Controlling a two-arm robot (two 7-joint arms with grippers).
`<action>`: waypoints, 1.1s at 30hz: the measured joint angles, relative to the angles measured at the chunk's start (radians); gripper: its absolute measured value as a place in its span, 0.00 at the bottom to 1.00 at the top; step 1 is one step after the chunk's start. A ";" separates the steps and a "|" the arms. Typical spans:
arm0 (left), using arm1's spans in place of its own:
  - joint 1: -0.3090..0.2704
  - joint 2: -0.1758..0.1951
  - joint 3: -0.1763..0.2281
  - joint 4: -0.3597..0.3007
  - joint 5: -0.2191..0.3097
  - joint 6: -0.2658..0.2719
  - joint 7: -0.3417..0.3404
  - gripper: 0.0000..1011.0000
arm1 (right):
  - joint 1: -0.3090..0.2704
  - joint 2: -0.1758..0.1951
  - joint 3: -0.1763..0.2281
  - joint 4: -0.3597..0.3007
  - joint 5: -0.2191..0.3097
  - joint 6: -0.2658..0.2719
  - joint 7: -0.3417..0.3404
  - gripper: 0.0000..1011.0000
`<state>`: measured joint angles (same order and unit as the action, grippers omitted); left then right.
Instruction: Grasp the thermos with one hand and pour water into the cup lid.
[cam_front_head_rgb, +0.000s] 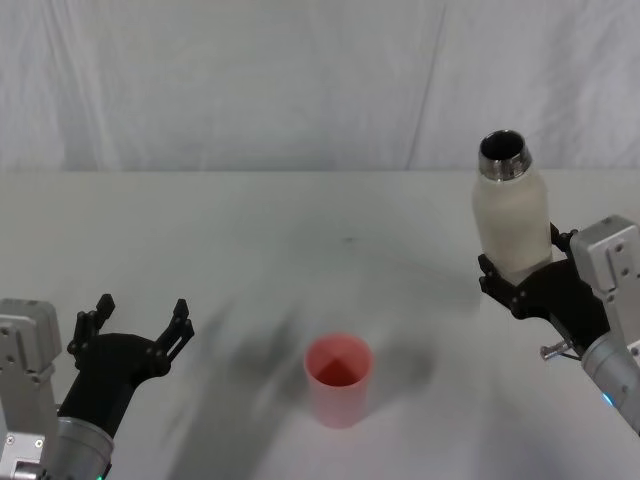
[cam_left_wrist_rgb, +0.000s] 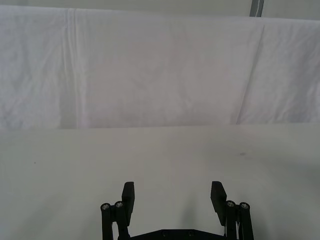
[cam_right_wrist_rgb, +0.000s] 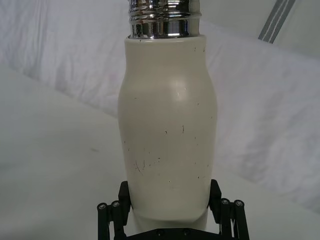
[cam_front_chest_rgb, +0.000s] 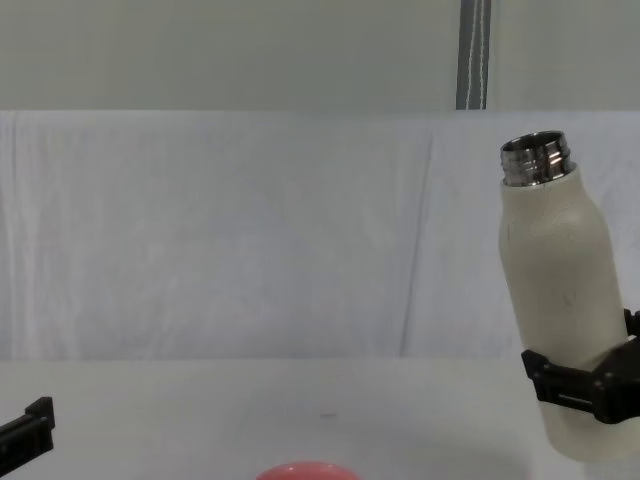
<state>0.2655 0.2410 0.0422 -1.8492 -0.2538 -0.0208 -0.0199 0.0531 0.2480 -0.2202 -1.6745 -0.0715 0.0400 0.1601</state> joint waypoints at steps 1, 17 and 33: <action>0.000 0.000 0.000 0.000 0.000 0.000 0.000 0.99 | -0.004 0.003 -0.001 -0.005 -0.010 0.000 -0.002 0.94; 0.000 0.000 0.000 0.000 0.000 0.000 0.000 0.99 | -0.050 0.033 -0.029 -0.050 -0.245 -0.037 -0.078 0.94; 0.000 0.000 0.000 0.000 0.000 0.000 0.000 0.99 | -0.081 0.027 -0.048 -0.039 -0.380 -0.135 -0.132 0.94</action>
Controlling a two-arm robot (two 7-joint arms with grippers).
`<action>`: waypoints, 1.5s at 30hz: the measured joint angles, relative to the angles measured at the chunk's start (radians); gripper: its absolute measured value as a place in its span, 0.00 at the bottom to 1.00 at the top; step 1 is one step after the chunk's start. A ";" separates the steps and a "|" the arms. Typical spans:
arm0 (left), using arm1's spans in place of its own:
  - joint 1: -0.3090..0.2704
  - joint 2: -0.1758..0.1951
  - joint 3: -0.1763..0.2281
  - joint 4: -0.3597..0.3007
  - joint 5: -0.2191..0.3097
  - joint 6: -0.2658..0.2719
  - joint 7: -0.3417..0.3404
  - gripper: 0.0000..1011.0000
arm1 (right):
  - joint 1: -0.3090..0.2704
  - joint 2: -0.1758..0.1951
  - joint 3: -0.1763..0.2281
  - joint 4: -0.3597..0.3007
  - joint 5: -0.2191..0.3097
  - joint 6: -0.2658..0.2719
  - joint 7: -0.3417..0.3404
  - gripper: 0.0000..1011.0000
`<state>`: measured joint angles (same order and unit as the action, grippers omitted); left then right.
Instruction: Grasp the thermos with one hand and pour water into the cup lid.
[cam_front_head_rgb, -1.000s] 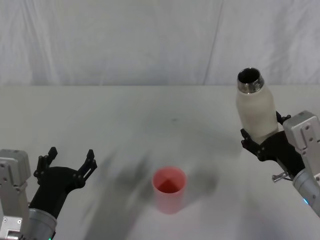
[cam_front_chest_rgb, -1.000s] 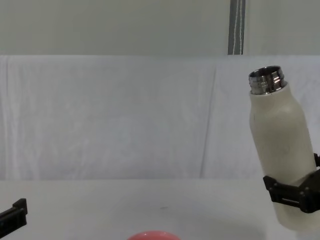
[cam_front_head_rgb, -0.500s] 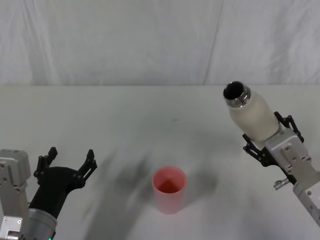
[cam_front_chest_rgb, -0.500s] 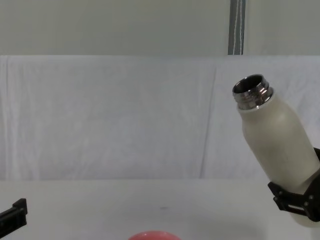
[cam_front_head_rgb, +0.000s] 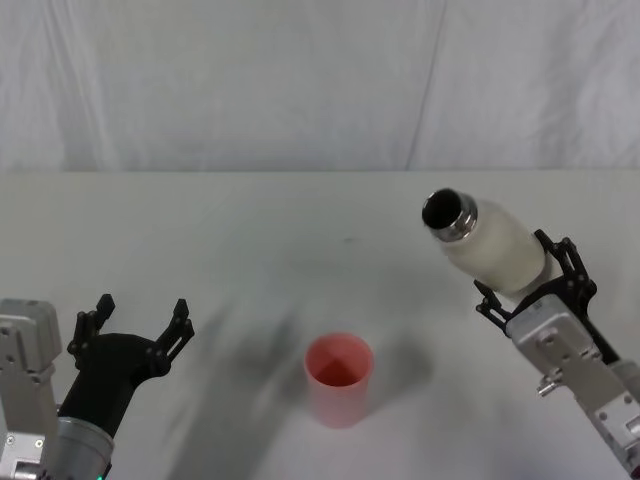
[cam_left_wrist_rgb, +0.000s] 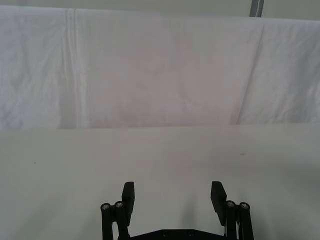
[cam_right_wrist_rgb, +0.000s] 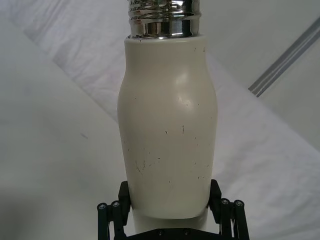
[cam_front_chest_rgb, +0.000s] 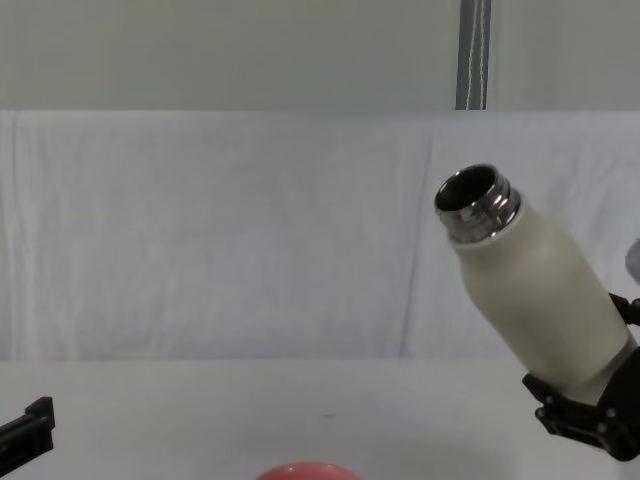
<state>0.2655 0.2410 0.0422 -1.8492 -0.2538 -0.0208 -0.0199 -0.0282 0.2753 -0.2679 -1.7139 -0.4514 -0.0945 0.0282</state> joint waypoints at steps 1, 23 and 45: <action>0.000 0.000 0.000 0.000 0.000 0.000 0.000 0.99 | -0.003 0.000 -0.003 0.003 -0.013 -0.008 -0.006 0.94; 0.000 0.000 0.000 0.000 0.000 0.000 0.000 0.99 | -0.011 0.039 -0.060 0.027 -0.205 -0.035 -0.073 0.94; 0.000 0.000 0.000 0.000 0.000 0.000 0.000 0.99 | 0.017 0.097 -0.108 0.053 -0.345 -0.021 -0.137 0.94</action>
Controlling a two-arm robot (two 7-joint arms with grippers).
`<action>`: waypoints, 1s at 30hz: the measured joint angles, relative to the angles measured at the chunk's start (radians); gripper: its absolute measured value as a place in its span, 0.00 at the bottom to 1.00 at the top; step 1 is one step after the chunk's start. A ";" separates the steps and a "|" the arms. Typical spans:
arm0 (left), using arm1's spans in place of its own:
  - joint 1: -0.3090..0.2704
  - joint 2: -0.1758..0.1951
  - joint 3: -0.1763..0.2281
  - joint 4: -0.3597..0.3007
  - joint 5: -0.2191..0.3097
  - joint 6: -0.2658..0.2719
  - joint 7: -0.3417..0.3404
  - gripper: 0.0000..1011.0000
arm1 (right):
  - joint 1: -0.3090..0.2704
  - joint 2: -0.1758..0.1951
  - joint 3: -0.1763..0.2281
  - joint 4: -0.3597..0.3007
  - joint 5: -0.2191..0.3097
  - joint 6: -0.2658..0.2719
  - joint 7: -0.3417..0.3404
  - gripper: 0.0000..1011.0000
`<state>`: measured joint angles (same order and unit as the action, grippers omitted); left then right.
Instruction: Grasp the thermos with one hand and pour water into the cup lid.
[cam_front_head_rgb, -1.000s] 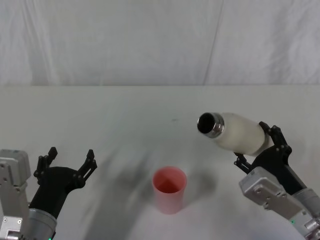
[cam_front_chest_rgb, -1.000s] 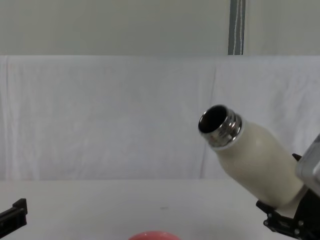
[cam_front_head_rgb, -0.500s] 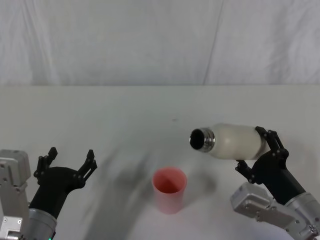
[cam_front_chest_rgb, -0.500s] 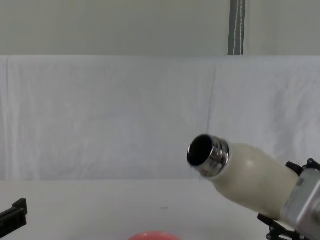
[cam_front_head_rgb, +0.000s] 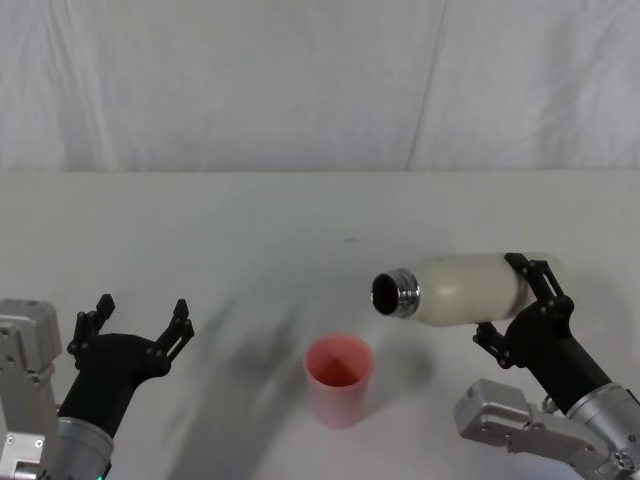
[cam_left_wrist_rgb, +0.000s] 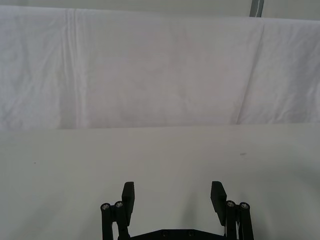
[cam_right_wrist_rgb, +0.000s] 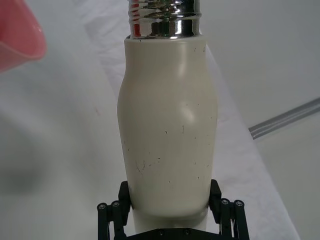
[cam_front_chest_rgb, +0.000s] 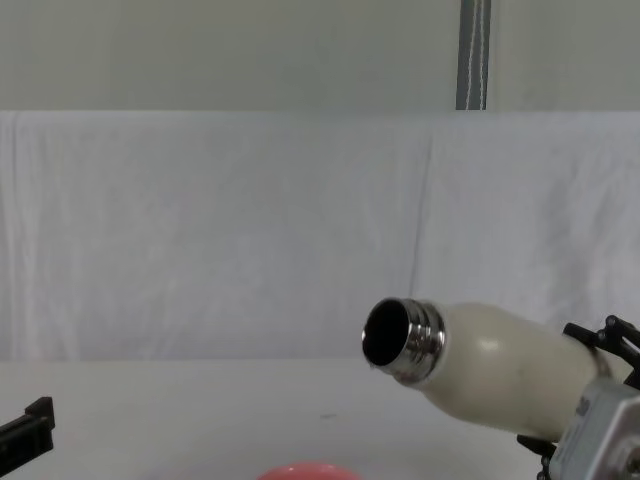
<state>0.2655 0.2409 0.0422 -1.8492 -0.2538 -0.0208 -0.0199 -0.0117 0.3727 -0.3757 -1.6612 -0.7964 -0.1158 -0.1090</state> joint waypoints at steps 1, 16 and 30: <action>0.000 0.000 0.000 0.000 0.000 0.000 0.000 0.99 | 0.001 0.002 -0.002 0.000 -0.002 0.000 0.001 0.94; 0.000 0.000 0.000 0.000 0.000 0.000 0.000 0.99 | 0.032 0.062 -0.017 -0.033 -0.009 0.031 0.091 0.94; 0.000 0.000 0.000 0.000 0.000 0.000 0.000 0.99 | 0.052 0.099 -0.037 -0.056 -0.016 0.060 0.153 0.94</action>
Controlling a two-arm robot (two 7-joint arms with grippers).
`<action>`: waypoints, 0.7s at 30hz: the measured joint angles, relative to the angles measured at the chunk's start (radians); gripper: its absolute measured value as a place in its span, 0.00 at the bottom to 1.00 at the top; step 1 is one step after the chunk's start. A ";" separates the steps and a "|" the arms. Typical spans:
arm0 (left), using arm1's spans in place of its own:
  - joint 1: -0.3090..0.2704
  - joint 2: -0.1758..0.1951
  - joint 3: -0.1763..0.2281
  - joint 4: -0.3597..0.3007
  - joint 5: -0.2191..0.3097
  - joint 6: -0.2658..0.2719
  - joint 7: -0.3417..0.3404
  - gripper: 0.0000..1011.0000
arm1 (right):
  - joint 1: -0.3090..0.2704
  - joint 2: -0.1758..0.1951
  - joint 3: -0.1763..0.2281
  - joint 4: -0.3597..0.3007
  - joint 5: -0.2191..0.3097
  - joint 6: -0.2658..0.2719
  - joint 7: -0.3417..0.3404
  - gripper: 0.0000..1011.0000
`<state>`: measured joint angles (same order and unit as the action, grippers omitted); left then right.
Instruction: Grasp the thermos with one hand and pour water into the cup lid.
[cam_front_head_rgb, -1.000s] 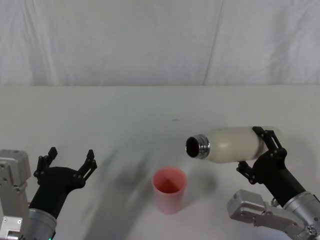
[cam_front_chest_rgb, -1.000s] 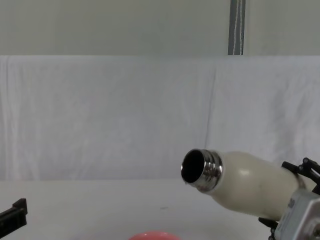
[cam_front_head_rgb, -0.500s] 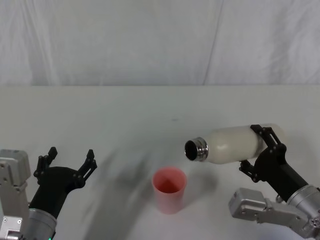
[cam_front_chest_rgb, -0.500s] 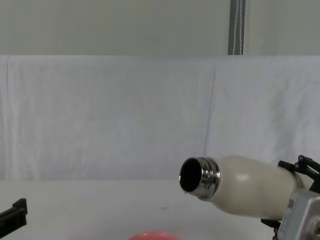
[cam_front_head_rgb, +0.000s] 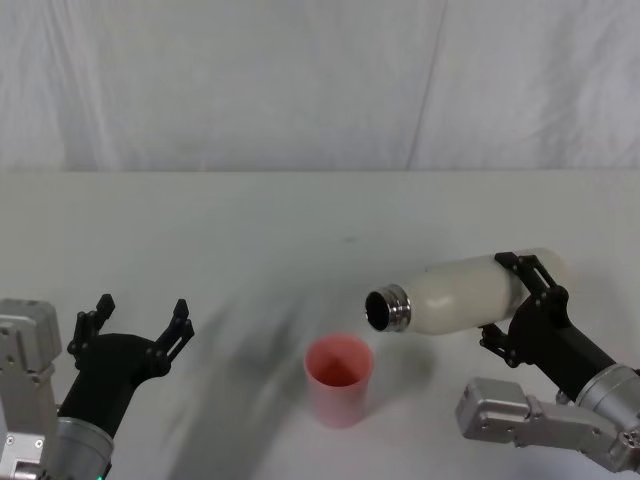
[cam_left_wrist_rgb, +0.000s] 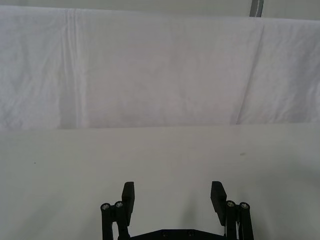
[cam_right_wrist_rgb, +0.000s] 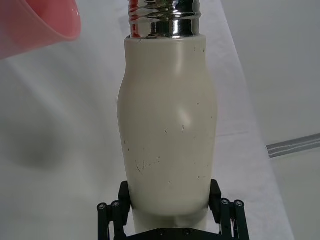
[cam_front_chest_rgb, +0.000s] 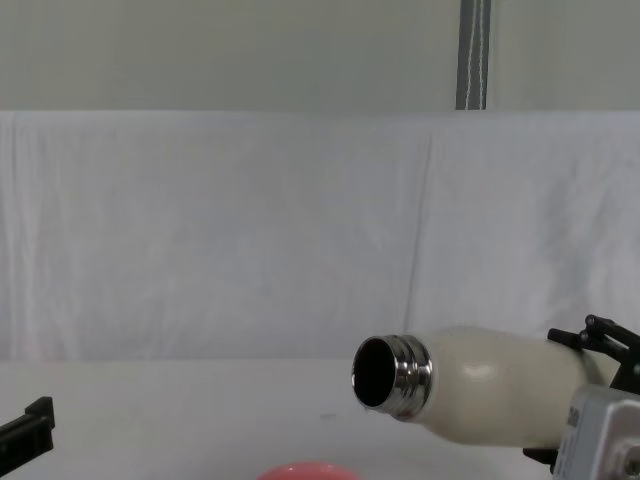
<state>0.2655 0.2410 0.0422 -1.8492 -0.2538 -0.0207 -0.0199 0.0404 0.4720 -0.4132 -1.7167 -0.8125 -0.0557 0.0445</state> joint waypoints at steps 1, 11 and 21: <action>0.000 0.000 0.000 0.000 0.000 0.000 0.000 0.99 | 0.002 0.003 -0.001 -0.002 -0.001 0.001 0.003 0.94; 0.000 0.000 0.000 0.000 0.000 0.000 0.000 0.99 | 0.012 0.018 -0.010 -0.011 -0.021 0.013 0.007 0.94; 0.000 0.000 0.000 0.000 0.000 0.000 0.000 0.99 | 0.022 0.023 -0.019 -0.013 -0.040 0.022 0.000 0.94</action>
<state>0.2655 0.2410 0.0421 -1.8492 -0.2538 -0.0208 -0.0199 0.0624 0.4948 -0.4322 -1.7299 -0.8528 -0.0333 0.0445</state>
